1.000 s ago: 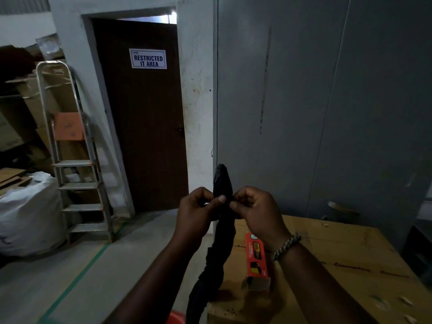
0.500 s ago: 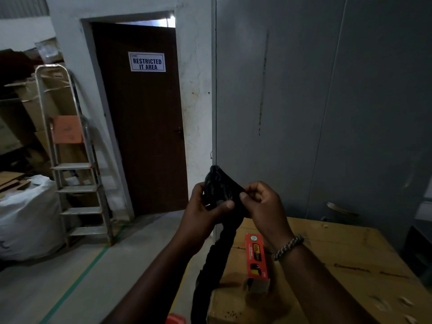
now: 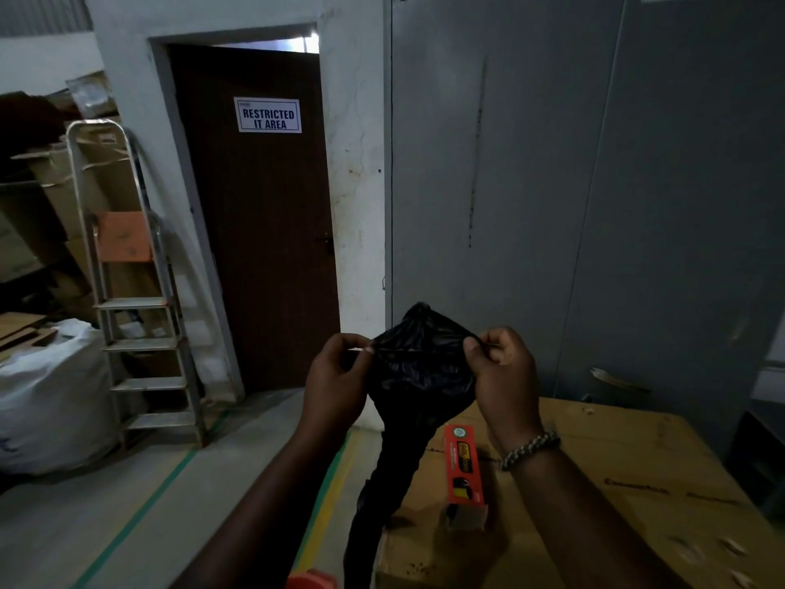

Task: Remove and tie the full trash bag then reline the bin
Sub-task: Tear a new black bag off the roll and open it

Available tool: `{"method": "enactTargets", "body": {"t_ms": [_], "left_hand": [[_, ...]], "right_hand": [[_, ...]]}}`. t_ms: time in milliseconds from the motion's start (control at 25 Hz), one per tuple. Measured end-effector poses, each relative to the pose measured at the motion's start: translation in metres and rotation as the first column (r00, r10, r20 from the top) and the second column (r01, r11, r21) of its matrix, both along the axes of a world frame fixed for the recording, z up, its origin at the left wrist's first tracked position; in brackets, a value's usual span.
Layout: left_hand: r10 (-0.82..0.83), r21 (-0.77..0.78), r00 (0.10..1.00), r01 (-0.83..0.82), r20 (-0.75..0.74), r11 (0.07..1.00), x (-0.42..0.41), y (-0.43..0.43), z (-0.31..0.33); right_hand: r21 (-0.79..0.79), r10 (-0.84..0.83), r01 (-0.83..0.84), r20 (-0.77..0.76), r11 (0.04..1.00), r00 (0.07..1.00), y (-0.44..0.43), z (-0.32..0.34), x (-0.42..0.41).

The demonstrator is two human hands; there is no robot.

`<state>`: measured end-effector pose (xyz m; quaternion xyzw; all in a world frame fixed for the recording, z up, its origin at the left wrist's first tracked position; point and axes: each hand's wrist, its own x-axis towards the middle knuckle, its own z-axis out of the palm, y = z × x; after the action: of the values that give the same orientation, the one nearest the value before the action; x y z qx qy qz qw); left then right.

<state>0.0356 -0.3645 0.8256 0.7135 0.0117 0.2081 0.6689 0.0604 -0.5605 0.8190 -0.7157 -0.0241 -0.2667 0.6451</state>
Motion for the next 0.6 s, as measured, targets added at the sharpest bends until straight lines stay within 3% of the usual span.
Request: {"method": "enactTargets", "body": {"t_ms": [160, 280, 480, 600], "left_hand": [[-0.233, -0.08, 0.972, 0.231, -0.009, 0.97, -0.007, -0.002, -0.002], [-0.314, -0.138, 0.949, 0.312, 0.005, 0.94, -0.009, 0.009, 0.005], [-0.309, 0.3, 0.95, 0.304, -0.033, 0.904, -0.009, 0.029, 0.015], [-0.103, 0.607, 0.994, 0.096, -0.023, 0.789, 0.001, 0.039, 0.01]], "right_hand": [[-0.065, 0.111, -0.113, -0.035, 0.991, 0.993, 0.002, 0.0, -0.004], [-0.074, 0.035, -0.033, 0.013, 0.997, 0.999, -0.003, 0.001, -0.004], [-0.129, -0.069, 0.081, 0.099, 0.988, 0.993, -0.008, 0.002, 0.0], [-0.145, -0.07, 0.093, 0.152, 0.985, 0.986, -0.008, 0.002, -0.001]]}}
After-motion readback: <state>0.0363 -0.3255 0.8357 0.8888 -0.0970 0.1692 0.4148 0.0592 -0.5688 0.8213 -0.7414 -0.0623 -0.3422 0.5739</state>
